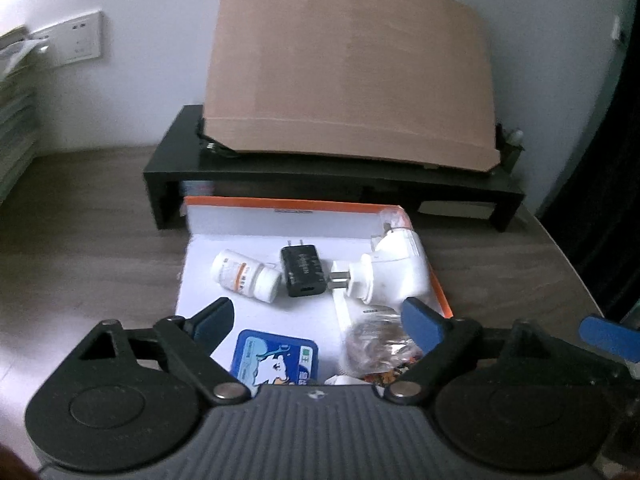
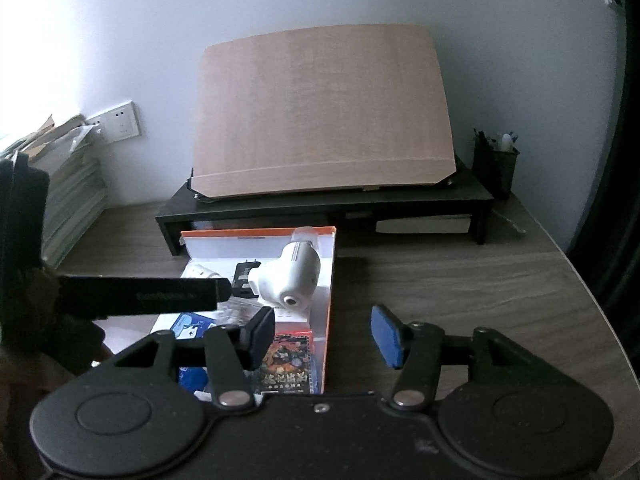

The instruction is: Organize rigid objects

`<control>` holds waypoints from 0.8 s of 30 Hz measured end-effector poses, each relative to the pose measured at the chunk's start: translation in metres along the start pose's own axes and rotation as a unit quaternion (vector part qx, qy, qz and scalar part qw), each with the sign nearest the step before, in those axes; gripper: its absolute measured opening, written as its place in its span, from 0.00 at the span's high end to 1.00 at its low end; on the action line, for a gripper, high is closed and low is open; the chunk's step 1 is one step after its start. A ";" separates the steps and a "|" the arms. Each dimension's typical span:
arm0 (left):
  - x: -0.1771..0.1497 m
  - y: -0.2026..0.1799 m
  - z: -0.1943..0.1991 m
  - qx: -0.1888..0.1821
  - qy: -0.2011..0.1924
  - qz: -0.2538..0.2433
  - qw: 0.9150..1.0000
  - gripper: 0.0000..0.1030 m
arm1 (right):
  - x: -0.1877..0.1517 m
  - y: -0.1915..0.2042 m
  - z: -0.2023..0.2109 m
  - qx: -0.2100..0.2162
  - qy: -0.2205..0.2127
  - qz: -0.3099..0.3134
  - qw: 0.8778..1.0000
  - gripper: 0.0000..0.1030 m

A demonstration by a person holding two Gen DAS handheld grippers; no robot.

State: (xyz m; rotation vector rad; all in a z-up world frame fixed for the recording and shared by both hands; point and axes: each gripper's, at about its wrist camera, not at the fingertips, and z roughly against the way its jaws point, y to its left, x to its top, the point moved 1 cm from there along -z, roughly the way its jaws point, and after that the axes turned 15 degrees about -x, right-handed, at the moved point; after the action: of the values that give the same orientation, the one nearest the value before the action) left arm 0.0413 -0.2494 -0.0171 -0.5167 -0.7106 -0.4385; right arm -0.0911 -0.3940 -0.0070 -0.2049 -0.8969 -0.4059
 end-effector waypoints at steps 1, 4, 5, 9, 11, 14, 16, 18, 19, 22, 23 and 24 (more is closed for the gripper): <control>-0.001 -0.001 0.003 0.004 -0.002 0.005 1.000 0.09 | -0.001 -0.001 0.000 0.003 0.000 0.003 1.000 0.33; -0.004 -0.006 0.016 0.022 -0.008 0.019 1.000 0.06 | -0.003 -0.004 -0.002 0.015 0.002 0.008 1.000 0.29; -0.006 -0.007 0.021 0.029 -0.010 0.021 0.999 0.05 | -0.003 -0.004 -0.002 0.019 0.003 0.008 1.000 0.28; -0.013 -0.011 0.039 0.050 -0.008 0.024 0.998 0.04 | -0.007 -0.003 -0.001 0.020 0.007 0.005 1.000 0.25; -0.017 -0.010 0.049 0.055 -0.006 0.032 0.998 0.00 | -0.010 -0.003 0.003 0.021 0.009 0.001 1.000 0.24; -0.023 -0.008 0.061 0.066 -0.001 0.052 0.996 0.00 | -0.015 -0.001 0.014 0.015 0.007 0.002 1.000 0.23; -0.030 -0.009 0.068 0.062 0.005 0.055 0.997 0.00 | -0.020 0.000 0.024 0.008 0.005 0.002 1.000 0.22; -0.036 -0.011 0.074 0.061 0.012 0.049 0.997 0.00 | -0.025 0.003 0.034 -0.002 0.009 -0.002 1.000 0.20; -0.040 -0.012 0.077 0.061 0.016 0.048 0.997 0.00 | -0.028 0.004 0.038 -0.004 0.014 -0.004 1.000 0.20; -0.052 -0.014 0.091 0.054 0.021 0.049 0.997 0.00 | -0.040 0.010 0.050 -0.006 0.026 -0.002 1.000 0.20; -0.055 -0.015 0.095 0.052 0.022 0.049 0.997 0.00 | -0.044 0.012 0.055 -0.010 0.030 -0.001 1.000 0.20; -0.059 -0.016 0.098 0.051 0.023 0.048 0.997 0.00 | -0.048 0.013 0.059 -0.014 0.032 -0.001 0.999 0.20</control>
State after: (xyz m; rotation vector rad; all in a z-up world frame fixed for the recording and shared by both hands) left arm -0.0560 -0.1930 0.0085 -0.4402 -0.6568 -0.3213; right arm -0.1544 -0.3499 -0.0090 -0.2155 -0.8292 -0.4258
